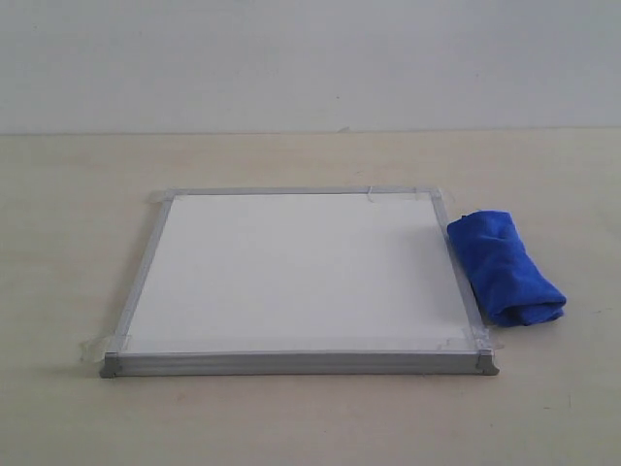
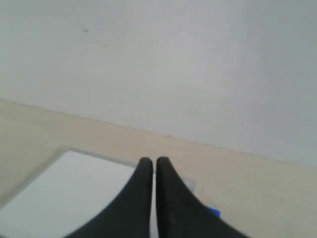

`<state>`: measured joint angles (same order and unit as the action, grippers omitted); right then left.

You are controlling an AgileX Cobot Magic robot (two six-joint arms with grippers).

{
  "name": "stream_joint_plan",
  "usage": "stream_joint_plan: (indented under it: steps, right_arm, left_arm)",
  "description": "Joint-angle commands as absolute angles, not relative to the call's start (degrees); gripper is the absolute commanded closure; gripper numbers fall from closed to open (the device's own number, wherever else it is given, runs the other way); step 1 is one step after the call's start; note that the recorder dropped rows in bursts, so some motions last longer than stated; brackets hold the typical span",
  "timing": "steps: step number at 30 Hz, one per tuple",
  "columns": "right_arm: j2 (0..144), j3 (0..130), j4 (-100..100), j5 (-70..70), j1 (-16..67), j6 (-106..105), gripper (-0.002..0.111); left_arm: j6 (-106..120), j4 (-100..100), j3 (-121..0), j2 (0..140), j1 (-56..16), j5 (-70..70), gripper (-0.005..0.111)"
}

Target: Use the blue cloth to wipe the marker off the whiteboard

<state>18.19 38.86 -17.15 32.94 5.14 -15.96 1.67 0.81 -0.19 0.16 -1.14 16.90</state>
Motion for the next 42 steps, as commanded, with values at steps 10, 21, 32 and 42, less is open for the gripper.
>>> stream_joint_plan:
  steps: [10,21,32,42]
  right_arm:
    - [0.0,3.1,-17.2,15.8,-1.7,-19.6,0.108]
    - [0.0,0.0,-16.8,19.9,-1.7,-17.2,0.108]
    - [0.0,0.0,-6.4,19.5,-1.7,-3.7,0.108]
    - [0.0,0.0,-5.6,19.3,-1.7,-6.0,0.108]
  left_arm:
    - [1.8,0.5,0.0,0.0,-1.3,17.0,0.102]
    - [1.8,0.5,0.0,0.0,-1.3,17.0,0.102]
    - [1.8,0.5,0.0,0.0,-1.3,17.0,0.102]
    - [1.8,0.5,0.0,0.0,-1.3,17.0,0.102]
